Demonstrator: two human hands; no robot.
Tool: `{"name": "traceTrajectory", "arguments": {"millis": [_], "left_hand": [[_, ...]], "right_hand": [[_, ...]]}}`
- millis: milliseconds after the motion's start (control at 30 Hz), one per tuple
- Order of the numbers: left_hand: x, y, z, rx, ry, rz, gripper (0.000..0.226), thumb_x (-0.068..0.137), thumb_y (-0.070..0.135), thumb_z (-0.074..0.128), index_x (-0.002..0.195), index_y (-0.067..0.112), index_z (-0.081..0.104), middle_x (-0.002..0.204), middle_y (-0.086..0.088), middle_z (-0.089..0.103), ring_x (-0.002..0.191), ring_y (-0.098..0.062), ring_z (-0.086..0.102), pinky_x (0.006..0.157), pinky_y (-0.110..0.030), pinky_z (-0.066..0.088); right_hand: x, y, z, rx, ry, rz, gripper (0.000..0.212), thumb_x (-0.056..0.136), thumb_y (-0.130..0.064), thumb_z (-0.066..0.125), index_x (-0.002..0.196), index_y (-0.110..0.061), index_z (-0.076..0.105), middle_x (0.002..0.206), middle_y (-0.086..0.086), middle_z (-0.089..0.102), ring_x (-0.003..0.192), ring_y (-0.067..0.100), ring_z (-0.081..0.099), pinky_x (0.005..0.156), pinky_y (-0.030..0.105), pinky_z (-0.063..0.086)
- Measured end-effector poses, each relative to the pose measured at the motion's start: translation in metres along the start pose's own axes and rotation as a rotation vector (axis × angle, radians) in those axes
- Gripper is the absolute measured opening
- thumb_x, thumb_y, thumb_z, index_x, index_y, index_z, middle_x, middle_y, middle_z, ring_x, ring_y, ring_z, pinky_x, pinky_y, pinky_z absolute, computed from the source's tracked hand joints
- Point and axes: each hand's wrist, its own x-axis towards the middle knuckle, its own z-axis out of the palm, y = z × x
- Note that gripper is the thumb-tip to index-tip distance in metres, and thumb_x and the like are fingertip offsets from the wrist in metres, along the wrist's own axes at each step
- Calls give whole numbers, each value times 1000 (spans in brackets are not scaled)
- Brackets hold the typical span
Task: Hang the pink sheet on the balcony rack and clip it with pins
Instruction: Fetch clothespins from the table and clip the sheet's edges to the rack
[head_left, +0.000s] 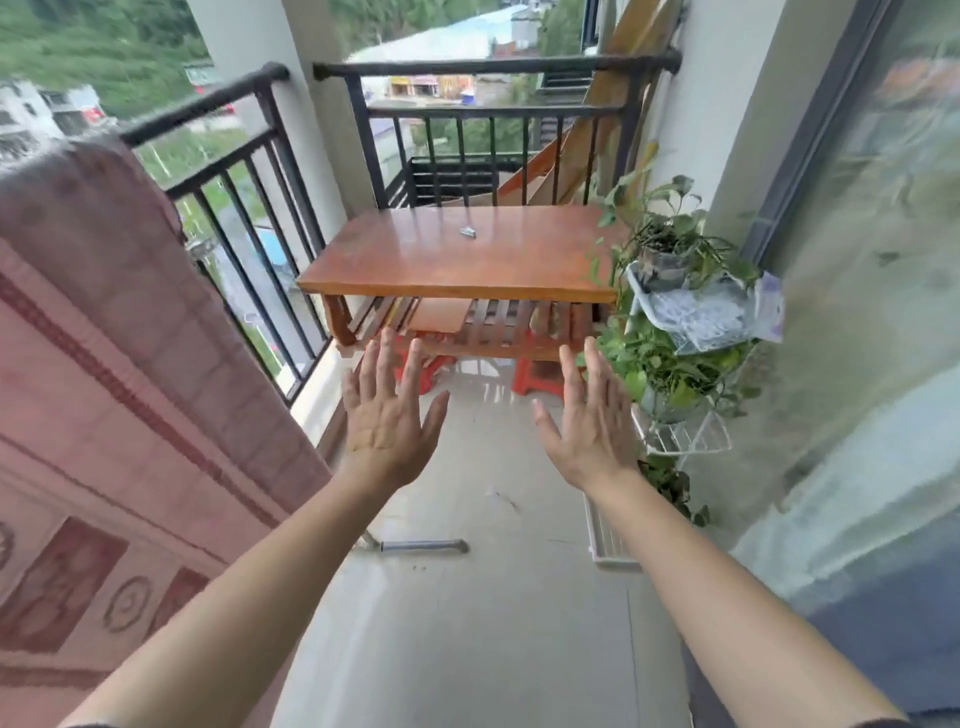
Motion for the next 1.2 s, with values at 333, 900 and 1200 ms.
{"name": "traceTrajectory", "arguments": {"millis": [333, 900, 1200], "left_hand": [[227, -48, 93, -18, 51, -92, 68, 95, 61, 23, 154, 29, 15, 163, -7, 1, 149, -28, 1, 118, -55, 5], [584, -140, 249, 73, -177, -109, 74, 92, 68, 4, 154, 29, 0, 162, -6, -11, 149, -25, -7, 118, -53, 1], [753, -146, 373, 82, -292, -238, 71, 93, 64, 14, 154, 28, 9, 163, -5, -4, 148, -26, 2, 117, -53, 10]], "right_hand": [[249, 13, 96, -44, -67, -96, 73, 96, -50, 44, 157, -16, 21, 165, 16, 10, 149, 34, 21, 118, 52, 24], [610, 42, 256, -118, -213, -48, 72, 99, -56, 32, 157, -22, 7, 166, 12, -1, 152, 32, 11, 118, 40, 4], [809, 88, 371, -62, -322, -101, 68, 99, -53, 36, 156, -19, 19, 166, 12, 9, 150, 30, 19, 121, 44, 17]]}}
